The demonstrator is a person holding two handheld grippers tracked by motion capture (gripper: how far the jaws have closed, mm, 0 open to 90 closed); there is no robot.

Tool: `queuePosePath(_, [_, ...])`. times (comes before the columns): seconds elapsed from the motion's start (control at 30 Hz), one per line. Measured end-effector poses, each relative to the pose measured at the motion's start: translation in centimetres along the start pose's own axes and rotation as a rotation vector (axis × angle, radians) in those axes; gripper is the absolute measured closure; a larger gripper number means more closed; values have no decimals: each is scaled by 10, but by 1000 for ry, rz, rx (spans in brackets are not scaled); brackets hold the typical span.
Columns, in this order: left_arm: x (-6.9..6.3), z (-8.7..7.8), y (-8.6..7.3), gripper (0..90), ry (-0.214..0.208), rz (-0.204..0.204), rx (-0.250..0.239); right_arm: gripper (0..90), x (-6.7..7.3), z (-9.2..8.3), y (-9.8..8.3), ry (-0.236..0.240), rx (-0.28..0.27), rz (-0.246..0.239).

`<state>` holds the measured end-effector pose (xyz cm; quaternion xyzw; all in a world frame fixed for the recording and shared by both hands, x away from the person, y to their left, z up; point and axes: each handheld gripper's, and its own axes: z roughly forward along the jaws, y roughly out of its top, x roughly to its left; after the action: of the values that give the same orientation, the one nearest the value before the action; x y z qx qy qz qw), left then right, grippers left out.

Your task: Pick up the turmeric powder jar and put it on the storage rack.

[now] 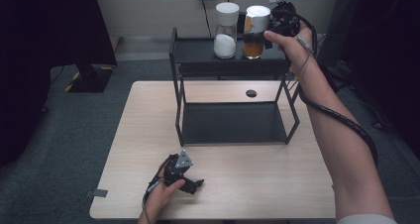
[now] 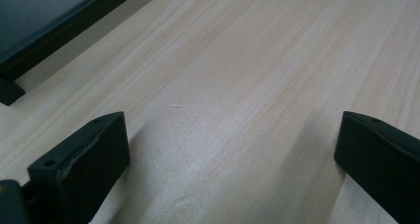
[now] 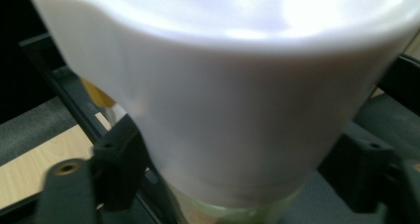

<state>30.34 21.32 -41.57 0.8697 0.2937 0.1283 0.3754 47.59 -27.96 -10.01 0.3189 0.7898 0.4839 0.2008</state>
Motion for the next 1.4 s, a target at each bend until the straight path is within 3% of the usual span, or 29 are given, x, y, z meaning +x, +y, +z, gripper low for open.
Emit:
queuePosePath(0.13, [0,0,0,0,0,0,0,71,4,0,-3,-22,-1,-1])
queuePosePath(0.5, [0,0,0,0,0,0,0,8,14,-14,-9,-55,-27,19])
queuePosePath(0.87, [0,0,0,0,0,-1,0,13,28,-30,-22,-71,-55,28])
queuePosePath(1.4, [0,0,0,0,1,-1,-2,23,45,-46,-43,-69,-53,12])
